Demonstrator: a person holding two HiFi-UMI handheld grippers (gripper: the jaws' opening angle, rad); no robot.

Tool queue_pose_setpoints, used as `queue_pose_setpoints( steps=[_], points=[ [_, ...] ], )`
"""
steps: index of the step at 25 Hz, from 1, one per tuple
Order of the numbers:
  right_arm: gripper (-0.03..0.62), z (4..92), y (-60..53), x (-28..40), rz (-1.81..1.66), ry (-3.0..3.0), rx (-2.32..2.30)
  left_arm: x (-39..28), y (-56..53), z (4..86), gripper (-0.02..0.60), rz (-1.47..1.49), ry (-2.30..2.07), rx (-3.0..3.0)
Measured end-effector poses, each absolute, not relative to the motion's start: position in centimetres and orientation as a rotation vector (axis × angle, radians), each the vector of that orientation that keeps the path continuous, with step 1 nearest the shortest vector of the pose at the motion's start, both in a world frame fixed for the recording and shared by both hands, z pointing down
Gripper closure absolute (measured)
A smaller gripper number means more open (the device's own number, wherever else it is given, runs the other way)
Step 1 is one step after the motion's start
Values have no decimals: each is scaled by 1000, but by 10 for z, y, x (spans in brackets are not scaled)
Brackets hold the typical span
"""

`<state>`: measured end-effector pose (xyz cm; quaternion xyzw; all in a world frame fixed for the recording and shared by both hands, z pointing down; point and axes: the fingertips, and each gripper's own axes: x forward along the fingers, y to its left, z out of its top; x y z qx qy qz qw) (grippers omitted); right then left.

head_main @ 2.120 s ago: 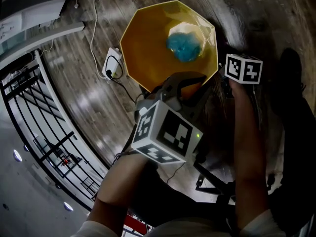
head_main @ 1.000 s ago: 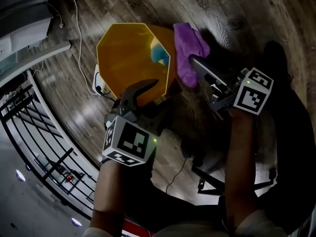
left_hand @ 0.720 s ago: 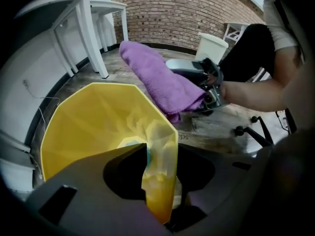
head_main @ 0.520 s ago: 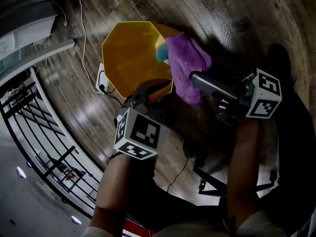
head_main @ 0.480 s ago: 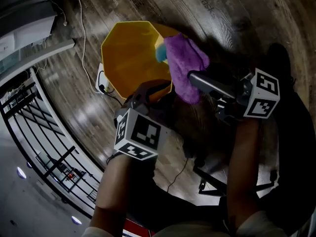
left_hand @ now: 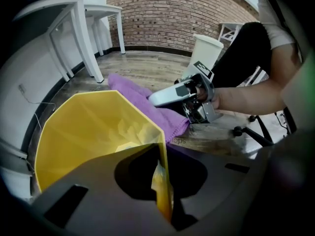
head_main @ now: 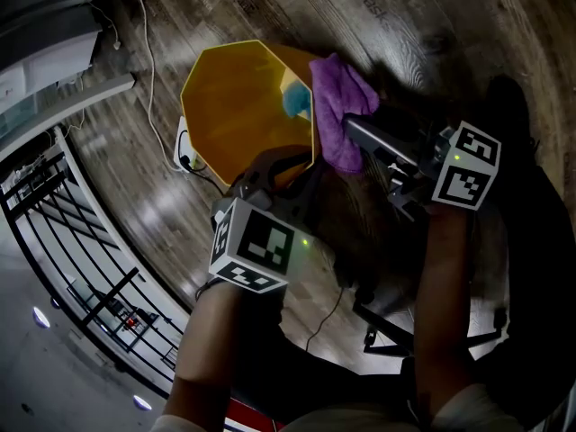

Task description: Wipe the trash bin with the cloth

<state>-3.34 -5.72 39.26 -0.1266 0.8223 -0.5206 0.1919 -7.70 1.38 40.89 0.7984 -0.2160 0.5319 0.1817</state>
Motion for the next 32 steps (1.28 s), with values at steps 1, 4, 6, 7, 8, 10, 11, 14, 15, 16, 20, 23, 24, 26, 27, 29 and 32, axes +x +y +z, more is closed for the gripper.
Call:
queue_pose_setpoints(
  steps=[1, 4, 6, 7, 8, 10, 11, 14, 15, 16, 20, 23, 24, 26, 27, 29, 32],
  points=[
    [480, 400, -58, -35, -1477, 2318, -377, -77, 13, 410, 565, 1502, -609, 2254],
    [480, 420, -62, -38, -1524, 2328, -432, -78, 11, 412, 563, 1503, -607, 2258],
    [480, 432, -64, -39, -1549, 2341, -463, -79, 11, 413, 563, 1502, -608, 2259],
    [480, 438, -65, -40, -1562, 2350, -482, -79, 11, 413, 564, 1500, -609, 2258],
    [480, 444, -66, -41, -1576, 2360, -503, -79, 12, 413, 563, 1496, -610, 2256],
    [480, 454, -66, -41, -1601, 2384, -544, -78, 13, 412, 563, 1490, -610, 2253],
    [480, 458, -65, -40, -1611, 2396, -561, -77, 14, 410, 563, 1489, -610, 2254],
    [480, 467, -63, -40, -1639, 2425, -615, -75, 17, 406, 563, 1485, -610, 2257],
    [480, 471, -63, -39, -1650, 2434, -637, -74, 17, 405, 563, 1484, -609, 2258],
    [480, 476, -63, -38, -1662, 2447, -661, -73, 18, 405, 563, 1484, -608, 2257],
    [480, 499, -61, -42, -1702, 2533, -747, -73, 18, 406, 563, 1474, -601, 2248],
    [480, 517, -59, -47, -1717, 2602, -805, -74, 19, 409, 563, 1462, -591, 2249],
    [480, 522, -58, -48, -1722, 2618, -821, -74, 20, 409, 563, 1458, -588, 2250],
    [480, 529, -56, -49, -1735, 2645, -852, -74, 21, 409, 563, 1455, -583, 2250],
    [480, 533, -55, -49, -1743, 2655, -868, -75, 21, 409, 563, 1454, -582, 2249],
    [480, 541, -54, -49, -1762, 2669, -903, -75, 22, 409, 563, 1450, -581, 2245],
    [480, 551, -53, -51, -1790, 2684, -955, -74, 18, 407, 563, 1435, -584, 2252]
  ],
)
